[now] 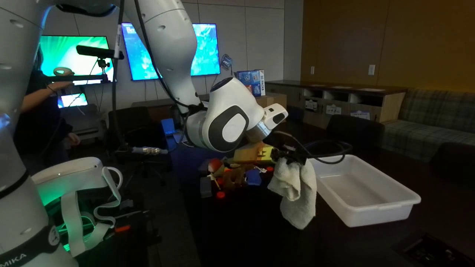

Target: Use the white towel to push the objects to the left, then put the towel in the bowl

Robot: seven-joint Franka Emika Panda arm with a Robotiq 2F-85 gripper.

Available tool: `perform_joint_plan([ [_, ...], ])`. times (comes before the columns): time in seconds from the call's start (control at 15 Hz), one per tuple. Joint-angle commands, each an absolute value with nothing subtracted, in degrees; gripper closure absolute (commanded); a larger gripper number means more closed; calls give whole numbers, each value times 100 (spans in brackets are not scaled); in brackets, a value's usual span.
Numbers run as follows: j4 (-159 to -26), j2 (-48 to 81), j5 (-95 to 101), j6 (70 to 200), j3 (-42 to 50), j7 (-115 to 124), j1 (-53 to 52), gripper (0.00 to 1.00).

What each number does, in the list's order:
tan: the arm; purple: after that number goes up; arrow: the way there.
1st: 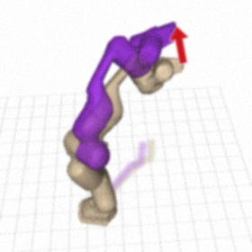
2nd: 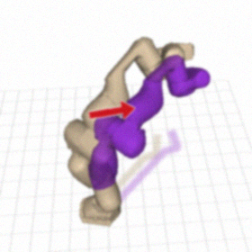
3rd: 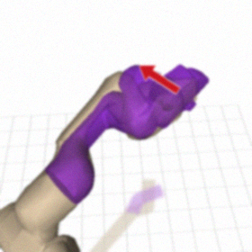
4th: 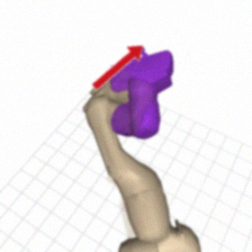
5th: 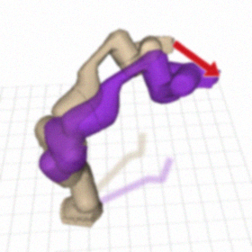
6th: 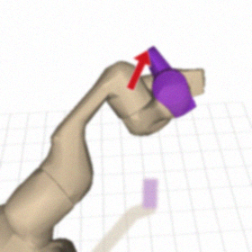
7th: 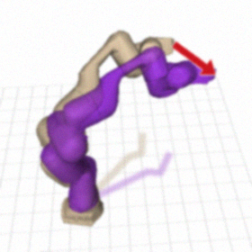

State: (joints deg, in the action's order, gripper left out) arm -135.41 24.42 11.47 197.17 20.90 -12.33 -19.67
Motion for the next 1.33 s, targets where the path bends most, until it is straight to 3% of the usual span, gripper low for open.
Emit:
perform_joint_plan([
  [0.0, -13737, 2190, 1163, 19732, 2342, -1283, -1693, 90],
  [0.6, -13158, 3123, 1265, 18932, 2200, -1623, -1492, 89],
  [1.27, -11480, 5015, 1185, 18697, 2156, -1466, -1597, 89],
])
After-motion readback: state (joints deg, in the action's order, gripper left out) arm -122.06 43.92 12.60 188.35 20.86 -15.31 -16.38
